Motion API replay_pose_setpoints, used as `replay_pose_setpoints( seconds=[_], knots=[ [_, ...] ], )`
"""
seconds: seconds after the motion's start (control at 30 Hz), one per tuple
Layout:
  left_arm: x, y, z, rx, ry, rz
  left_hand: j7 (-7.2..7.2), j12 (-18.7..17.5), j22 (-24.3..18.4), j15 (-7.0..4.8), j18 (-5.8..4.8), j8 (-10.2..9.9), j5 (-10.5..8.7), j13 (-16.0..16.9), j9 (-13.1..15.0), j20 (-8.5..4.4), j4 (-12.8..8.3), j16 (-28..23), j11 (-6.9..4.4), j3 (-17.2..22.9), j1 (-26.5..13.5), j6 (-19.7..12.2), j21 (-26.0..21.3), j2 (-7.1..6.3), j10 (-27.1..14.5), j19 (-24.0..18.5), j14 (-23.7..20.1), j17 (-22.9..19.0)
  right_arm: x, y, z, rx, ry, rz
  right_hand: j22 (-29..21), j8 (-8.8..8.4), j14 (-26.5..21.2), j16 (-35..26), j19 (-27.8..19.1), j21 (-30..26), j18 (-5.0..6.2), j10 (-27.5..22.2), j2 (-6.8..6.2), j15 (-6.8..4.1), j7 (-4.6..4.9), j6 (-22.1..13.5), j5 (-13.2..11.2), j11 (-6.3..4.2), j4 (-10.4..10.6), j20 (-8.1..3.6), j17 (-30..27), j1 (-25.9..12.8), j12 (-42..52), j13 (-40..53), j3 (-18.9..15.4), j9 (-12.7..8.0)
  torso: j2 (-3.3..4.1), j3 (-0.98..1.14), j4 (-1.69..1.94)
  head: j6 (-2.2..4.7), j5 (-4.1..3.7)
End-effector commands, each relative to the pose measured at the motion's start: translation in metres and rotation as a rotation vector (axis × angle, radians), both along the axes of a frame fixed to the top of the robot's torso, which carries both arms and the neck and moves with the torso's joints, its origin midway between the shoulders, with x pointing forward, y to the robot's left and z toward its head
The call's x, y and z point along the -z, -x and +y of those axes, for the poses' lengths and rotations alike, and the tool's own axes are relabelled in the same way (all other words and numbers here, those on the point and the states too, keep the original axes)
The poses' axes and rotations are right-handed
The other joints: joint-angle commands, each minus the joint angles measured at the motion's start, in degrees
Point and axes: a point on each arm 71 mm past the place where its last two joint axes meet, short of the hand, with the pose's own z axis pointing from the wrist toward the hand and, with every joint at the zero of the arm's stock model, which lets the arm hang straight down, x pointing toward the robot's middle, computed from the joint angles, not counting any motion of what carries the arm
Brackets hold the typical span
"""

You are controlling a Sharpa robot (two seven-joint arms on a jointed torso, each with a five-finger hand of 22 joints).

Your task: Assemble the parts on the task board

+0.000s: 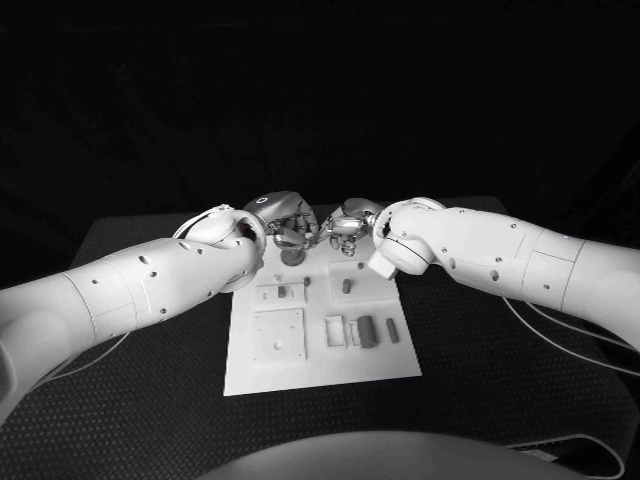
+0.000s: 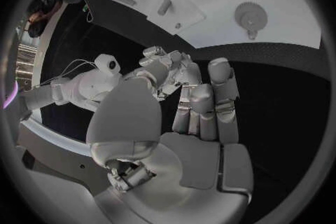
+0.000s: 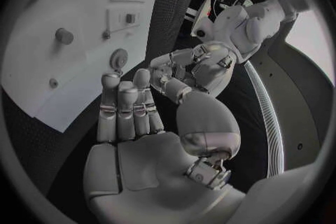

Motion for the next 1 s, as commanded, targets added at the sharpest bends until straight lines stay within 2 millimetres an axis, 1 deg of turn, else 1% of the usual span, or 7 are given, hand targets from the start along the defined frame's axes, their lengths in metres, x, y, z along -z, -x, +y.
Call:
replay_pose_setpoints(
  seconds=[0.03, 0.17, 0.5, 0.7, 0.8, 0.87, 1.0],
  knots=[
    [-0.001, 0.000, -0.002, 0.004, 0.008, 0.001, 0.32, -0.37, 1.02, -0.08, 1.22, -0.27, -0.27, 0.06, -0.03, -0.36, 0.18, -0.16, 0.08, 0.18, -0.05, 0.06, 0.26, 0.72, 0.46, 0.19, 0.42, 0.08, 0.000, 0.002, 0.004, -0.035, 0.004, -0.002, 1.04, 0.75, 0.14, 0.33, 0.27, 0.49, 1.67, 0.59, 0.00, -0.64, 1.05, 2.57, -0.01, -0.20, -0.49, -0.23, -0.01, 1.23, 0.27, -0.10, 1.44, 0.55, -0.01, -0.02, 0.02, 0.03, -0.02],
    [-0.001, 0.000, -0.003, 0.005, 0.008, 0.001, 0.33, -0.39, 1.01, -0.08, 1.22, -0.30, -0.29, 0.07, -0.05, -0.36, 0.20, -0.17, 0.08, 0.17, -0.08, 0.02, 0.25, 0.72, 0.46, 0.20, 0.43, 0.08, 0.000, 0.002, 0.003, -0.032, 0.010, -0.009, 1.08, 1.66, 0.54, 0.59, 0.55, 0.92, 1.67, 1.29, -0.45, -1.03, 0.56, 3.84, -0.10, -0.65, -0.54, -0.33, 0.06, 1.96, 0.40, -0.17, 2.12, 1.40, 0.01, -0.03, 0.02, 0.01, 0.00],
    [-0.002, 0.000, -0.003, 0.007, 0.016, 0.000, 0.60, -1.00, 0.99, 0.15, 1.24, -0.78, -0.63, 0.01, -0.30, -0.28, 0.10, -0.38, 0.34, 0.17, -0.14, -0.87, 0.07, 0.31, -0.02, 0.14, 0.41, 0.08, 0.001, 0.001, 0.000, 0.033, -0.061, 0.029, 1.06, 2.32, 1.34, 1.08, 1.16, 1.55, 1.67, 2.50, -0.52, -1.44, 0.10, 4.68, -0.12, -1.11, -0.54, -0.62, 0.22, 2.06, 0.70, -0.17, 2.30, 2.35, 0.01, -0.04, 0.03, -0.04, -0.07],
    [-0.003, 0.000, -0.002, 0.005, 0.029, -0.019, 1.29, -2.05, 0.97, 0.77, 1.38, -1.78, -1.40, -0.20, -0.78, 0.18, -0.08, -0.58, 1.00, -0.24, -0.47, -2.76, -0.28, -1.08, -1.26, -0.17, 0.08, 0.18, 0.002, 0.000, -0.003, 0.063, -0.093, 0.053, 1.05, 2.40, 1.47, 1.13, 1.26, 1.65, 1.67, 2.68, -0.58, -1.50, 0.03, 4.80, -0.13, -1.18, -0.54, -0.69, 0.24, 2.03, 0.74, -0.17, 2.30, 2.50, 0.00, -0.01, 0.07, 0.01, -0.11],
    [-0.004, 0.000, -0.001, 0.007, 0.038, -0.033, 2.13, -3.11, 0.91, 1.55, 1.62, -3.28, -1.40, -0.69, -1.43, 0.79, -0.25, -0.90, 1.81, -0.32, -0.45, -5.66, -0.71, -2.39, -2.56, -0.70, -0.54, 0.21, 0.002, 0.000, -0.005, 0.073, -0.099, 0.061, 1.05, 2.42, 1.49, 1.14, 1.28, 1.67, 1.67, 2.72, -0.61, -1.51, 0.01, 4.83, -0.13, -1.19, -0.55, -0.71, 0.24, 2.02, 0.74, -0.17, 2.30, 2.54, -0.01, -0.03, 0.03, -0.01, -0.11],
    [-0.005, 0.001, 0.000, 0.007, 0.041, -0.039, 2.59, -3.31, 0.91, 1.85, 1.80, -3.97, -1.40, -0.79, -1.71, 1.13, -0.14, -0.93, 2.19, -0.34, -0.47, -7.04, -0.81, -2.72, -2.81, -0.74, -0.65, 0.25, 0.003, -0.001, -0.006, 0.078, -0.101, 0.062, 1.05, 2.44, 1.51, 1.15, 1.29, 1.69, 1.67, 2.75, -0.63, -1.52, 0.00, 4.86, -0.13, -1.21, -0.55, -0.72, 0.24, 2.01, 0.74, -0.17, 2.30, 2.56, 0.00, -0.05, 0.02, 0.02, -0.12],
    [-0.006, 0.001, 0.002, 0.007, 0.051, -0.054, 3.06, -3.88, 0.93, 2.47, 2.37, -5.42, -1.68, -0.94, -2.19, 1.88, 0.32, -1.19, 2.76, -0.55, -0.54, -10.48, -1.25, -4.21, -4.76, -1.21, -1.36, 0.31, 0.003, -0.003, -0.010, 0.089, -0.098, 0.063, 1.04, 2.46, 1.54, 1.16, 1.31, 1.71, 1.67, 2.79, -0.64, -1.54, -0.02, 4.90, -0.13, -1.22, -0.55, -0.74, 0.24, 2.00, 0.75, -0.18, 2.30, 2.60, 0.00, -0.04, 0.00, 0.09, -0.15]
  ],
)
